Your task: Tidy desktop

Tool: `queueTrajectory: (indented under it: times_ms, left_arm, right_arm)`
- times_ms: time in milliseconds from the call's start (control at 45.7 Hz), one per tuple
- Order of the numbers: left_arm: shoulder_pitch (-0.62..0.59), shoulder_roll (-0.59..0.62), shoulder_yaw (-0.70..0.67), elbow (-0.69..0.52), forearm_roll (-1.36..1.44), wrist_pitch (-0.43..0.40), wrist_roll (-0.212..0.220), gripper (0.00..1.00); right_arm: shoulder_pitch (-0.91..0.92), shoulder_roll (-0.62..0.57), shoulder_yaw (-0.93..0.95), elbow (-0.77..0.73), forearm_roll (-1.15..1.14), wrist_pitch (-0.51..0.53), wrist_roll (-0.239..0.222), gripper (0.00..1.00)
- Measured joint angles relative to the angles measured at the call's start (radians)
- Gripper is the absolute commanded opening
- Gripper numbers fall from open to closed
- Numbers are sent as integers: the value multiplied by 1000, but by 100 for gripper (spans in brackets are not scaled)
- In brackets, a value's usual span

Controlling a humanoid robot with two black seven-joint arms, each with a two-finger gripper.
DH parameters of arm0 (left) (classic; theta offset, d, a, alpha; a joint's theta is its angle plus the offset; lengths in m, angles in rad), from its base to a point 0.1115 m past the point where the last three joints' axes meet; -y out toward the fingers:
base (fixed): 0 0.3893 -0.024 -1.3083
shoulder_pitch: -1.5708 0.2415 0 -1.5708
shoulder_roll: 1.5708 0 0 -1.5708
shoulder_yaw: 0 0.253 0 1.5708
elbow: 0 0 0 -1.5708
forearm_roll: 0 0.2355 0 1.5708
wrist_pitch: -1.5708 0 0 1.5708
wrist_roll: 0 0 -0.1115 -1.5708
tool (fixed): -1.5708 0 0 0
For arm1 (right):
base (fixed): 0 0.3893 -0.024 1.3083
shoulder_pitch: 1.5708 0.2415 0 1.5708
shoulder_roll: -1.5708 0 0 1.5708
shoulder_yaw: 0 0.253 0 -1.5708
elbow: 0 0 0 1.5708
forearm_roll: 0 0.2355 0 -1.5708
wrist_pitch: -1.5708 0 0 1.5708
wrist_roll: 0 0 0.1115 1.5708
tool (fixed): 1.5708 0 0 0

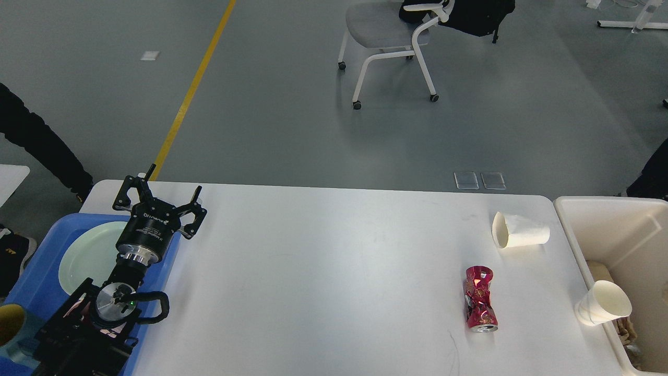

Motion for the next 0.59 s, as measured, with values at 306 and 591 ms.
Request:
queueTrajectory:
  times_ms: [306, 591]
  left_arm:
    - [0, 0, 0, 0, 0, 0, 0, 96]
    - [0, 0, 0, 0, 0, 0, 0, 96]
  right_arm:
    - [-125, 112, 87, -91, 1, -91, -69, 0]
    - [-161, 156, 88, -91, 1, -105, -72, 0]
